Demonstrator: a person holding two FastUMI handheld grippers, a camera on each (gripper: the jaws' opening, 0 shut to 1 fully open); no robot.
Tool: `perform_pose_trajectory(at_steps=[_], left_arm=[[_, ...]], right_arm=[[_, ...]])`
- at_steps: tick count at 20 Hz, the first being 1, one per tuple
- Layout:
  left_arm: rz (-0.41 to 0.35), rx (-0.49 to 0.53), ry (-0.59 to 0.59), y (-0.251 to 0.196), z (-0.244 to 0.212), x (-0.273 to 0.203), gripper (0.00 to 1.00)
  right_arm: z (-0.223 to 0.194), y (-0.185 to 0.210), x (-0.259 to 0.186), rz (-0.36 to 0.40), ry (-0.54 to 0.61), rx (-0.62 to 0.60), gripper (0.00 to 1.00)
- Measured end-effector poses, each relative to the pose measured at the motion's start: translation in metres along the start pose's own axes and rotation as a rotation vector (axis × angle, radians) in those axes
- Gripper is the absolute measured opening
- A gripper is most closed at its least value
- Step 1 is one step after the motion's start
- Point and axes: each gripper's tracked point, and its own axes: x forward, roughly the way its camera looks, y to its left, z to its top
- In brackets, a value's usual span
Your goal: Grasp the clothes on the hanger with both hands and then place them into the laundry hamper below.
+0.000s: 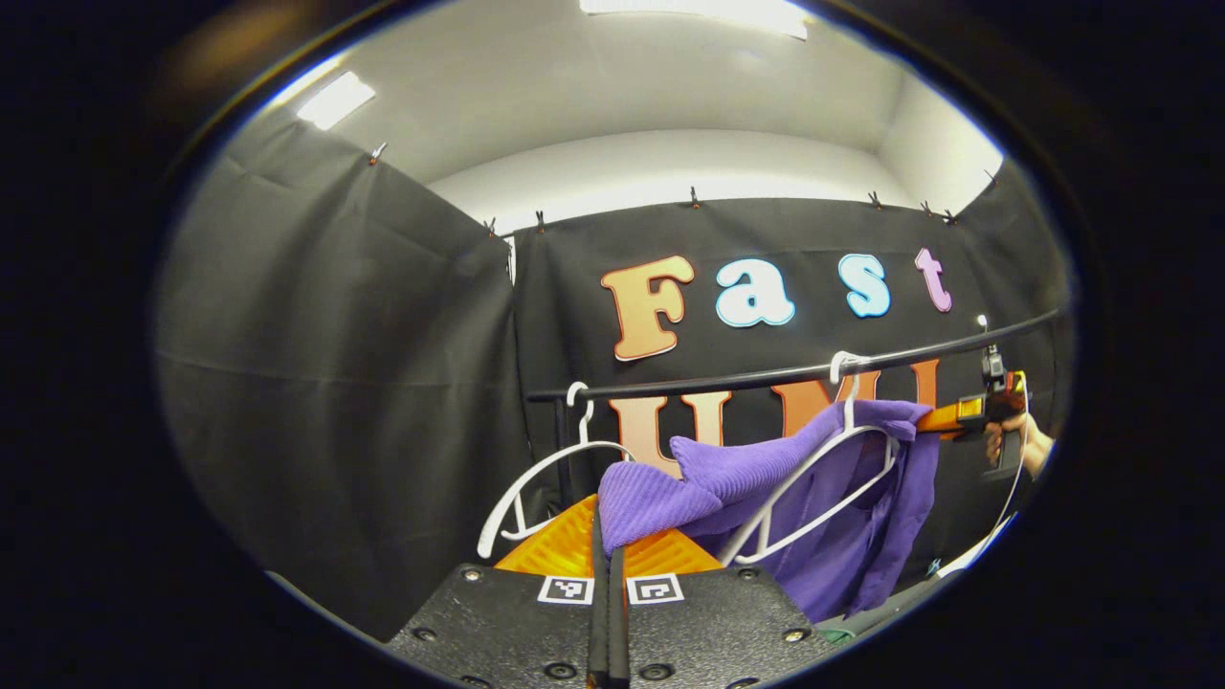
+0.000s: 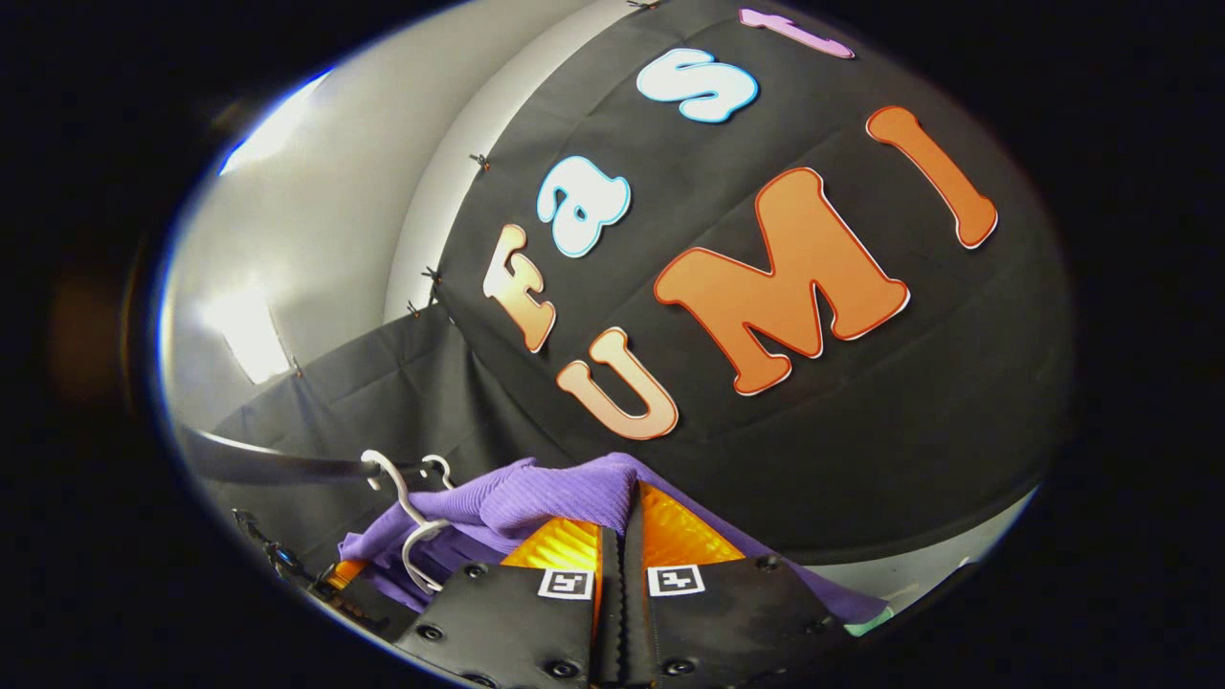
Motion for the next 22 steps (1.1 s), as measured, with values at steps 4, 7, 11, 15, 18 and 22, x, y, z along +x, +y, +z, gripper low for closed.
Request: perform_pose_trajectory(at_steps=[4, 7, 11, 15, 18, 22], left_arm=[[-0.02, -0.021, 0.02, -0.003, -0.013, 0.014, 0.0], [-0.036, -0.065, 0.034, -0.006, -0.022, 0.027, 0.0], [-0.058, -0.112, 0.077, -0.005, -0.043, 0.043, 0.0], [-0.068, -0.163, 0.125, -0.005, -0.065, 0.049, 0.0], [-0.08, -0.209, 0.174, -0.012, -0.091, 0.045, 0.0], [-0.08, -0.24, 0.238, -0.016, -0.125, 0.038, 0.01]], right_arm=[[0.021, 0.002, 0.003, -0.011, -0.014, -0.032, 0.07], [0.03, -0.001, 0.01, -0.029, -0.024, -0.032, 0.07], [0.023, -0.021, 0.017, -0.079, -0.005, -0.026, 0.07], [0.002, -0.043, 0.021, -0.131, 0.042, -0.026, 0.07], [-0.013, -0.06, 0.02, -0.168, 0.072, -0.027, 0.0], [-0.035, -0.079, 0.015, -0.206, 0.107, -0.008, 0.07]])
